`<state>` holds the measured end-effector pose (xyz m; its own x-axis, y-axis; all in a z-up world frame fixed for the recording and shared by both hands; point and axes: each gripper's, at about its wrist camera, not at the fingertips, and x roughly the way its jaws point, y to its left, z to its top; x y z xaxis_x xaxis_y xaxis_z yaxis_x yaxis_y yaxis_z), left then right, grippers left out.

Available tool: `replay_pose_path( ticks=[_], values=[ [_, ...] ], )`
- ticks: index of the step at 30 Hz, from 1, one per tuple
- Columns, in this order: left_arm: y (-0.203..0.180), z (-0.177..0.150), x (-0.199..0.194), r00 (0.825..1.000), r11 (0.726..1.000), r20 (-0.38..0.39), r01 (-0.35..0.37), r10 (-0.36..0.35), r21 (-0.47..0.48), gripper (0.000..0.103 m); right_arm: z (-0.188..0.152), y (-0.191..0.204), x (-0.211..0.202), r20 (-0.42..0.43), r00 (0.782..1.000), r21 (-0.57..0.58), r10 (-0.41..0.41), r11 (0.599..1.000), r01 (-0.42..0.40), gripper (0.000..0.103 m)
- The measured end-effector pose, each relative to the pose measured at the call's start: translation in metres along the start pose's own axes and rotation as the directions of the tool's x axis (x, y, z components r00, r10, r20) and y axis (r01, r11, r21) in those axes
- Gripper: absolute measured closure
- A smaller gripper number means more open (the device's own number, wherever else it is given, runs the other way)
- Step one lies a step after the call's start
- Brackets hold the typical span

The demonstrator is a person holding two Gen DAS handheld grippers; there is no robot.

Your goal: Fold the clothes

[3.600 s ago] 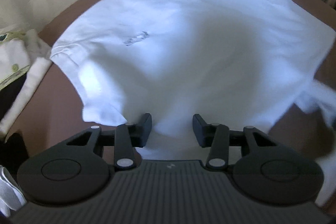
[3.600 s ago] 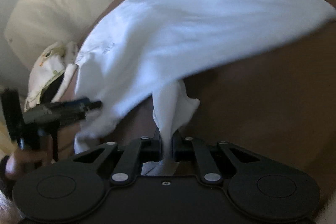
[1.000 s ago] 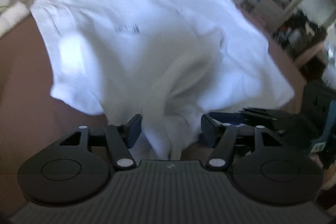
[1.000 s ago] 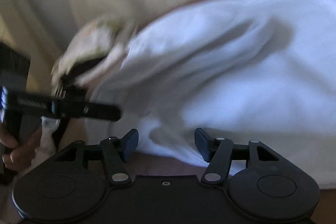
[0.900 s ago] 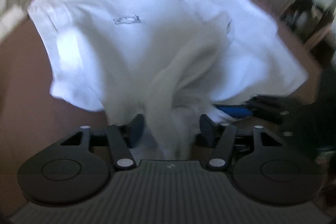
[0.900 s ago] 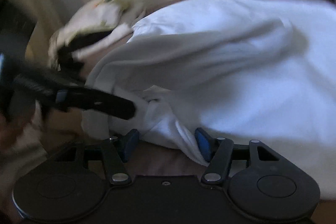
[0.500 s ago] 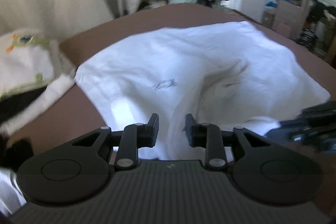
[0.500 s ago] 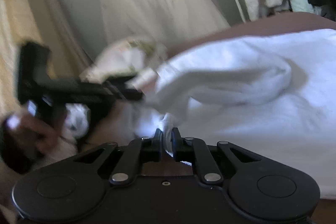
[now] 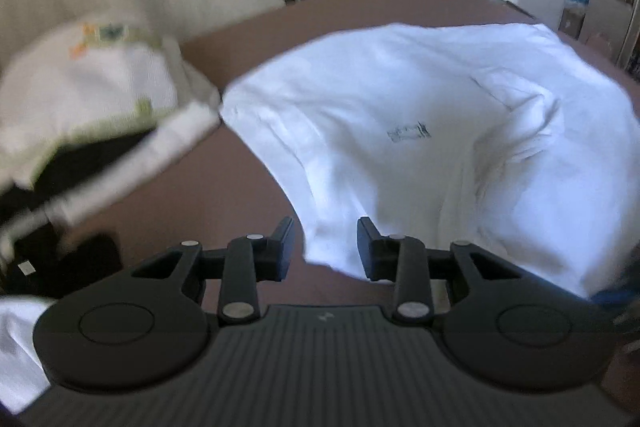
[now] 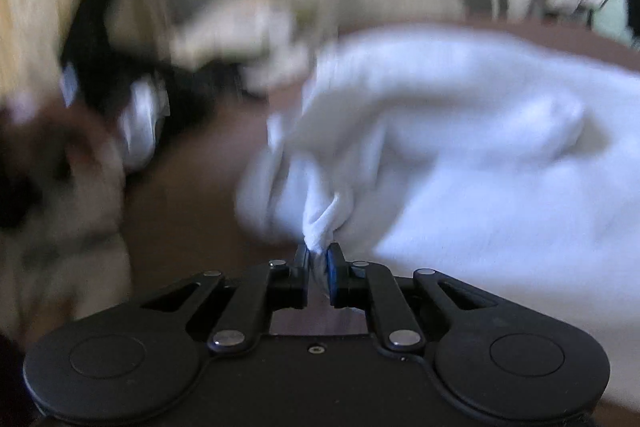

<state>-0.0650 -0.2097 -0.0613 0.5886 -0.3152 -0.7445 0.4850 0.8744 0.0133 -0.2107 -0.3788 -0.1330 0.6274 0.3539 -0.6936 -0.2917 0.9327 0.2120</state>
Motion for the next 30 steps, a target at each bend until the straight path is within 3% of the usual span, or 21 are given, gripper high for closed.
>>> replay_pose_path(
  ticks=[3,7,11,14,18,21,27,30],
  values=[
    [-0.004,-0.003,0.002,0.998,0.998,-0.025,0.057,-0.057,0.005,0.068,-0.005,0.007,0.018,-0.115,0.991,-0.059,-0.065,0.997,0.058,0.088],
    [-0.018,-0.001,0.013,0.99,0.99,-0.037,0.139,-0.137,0.028,0.055,-0.001,0.007,0.005,-0.076,0.997,-0.042,-0.026,0.999,0.023,0.086],
    [-0.037,-0.005,0.015,0.965,0.966,-0.078,0.253,-0.249,0.057,0.048,0.004,0.002,-0.003,-0.02,0.999,-0.012,0.028,1.0,-0.028,0.086],
    [-0.05,-0.009,0.015,0.964,0.962,-0.088,0.259,-0.252,0.084,0.039,0.005,0.001,0.001,-0.046,0.999,-0.013,0.021,1.0,-0.022,0.086],
    [-0.054,-0.013,0.021,0.964,0.965,-0.111,0.251,-0.242,0.074,0.036,-0.004,0.014,0.012,-0.124,0.989,-0.14,-0.081,0.988,0.063,0.085],
    [-0.053,-0.015,0.024,0.967,0.968,-0.117,0.238,-0.228,0.077,0.035,0.0,0.019,0.0,-0.12,0.991,-0.17,-0.051,0.985,0.03,0.075],
    [-0.043,-0.012,0.024,0.961,0.966,-0.126,0.254,-0.246,0.05,0.033,0.008,0.006,-0.022,-0.042,0.999,-0.091,0.02,0.996,-0.024,0.075],
    [-0.044,-0.013,0.021,0.944,0.95,-0.151,0.305,-0.293,0.065,0.026,0.014,0.0,-0.026,0.018,0.999,-0.043,0.052,0.998,-0.051,0.073]
  ],
)
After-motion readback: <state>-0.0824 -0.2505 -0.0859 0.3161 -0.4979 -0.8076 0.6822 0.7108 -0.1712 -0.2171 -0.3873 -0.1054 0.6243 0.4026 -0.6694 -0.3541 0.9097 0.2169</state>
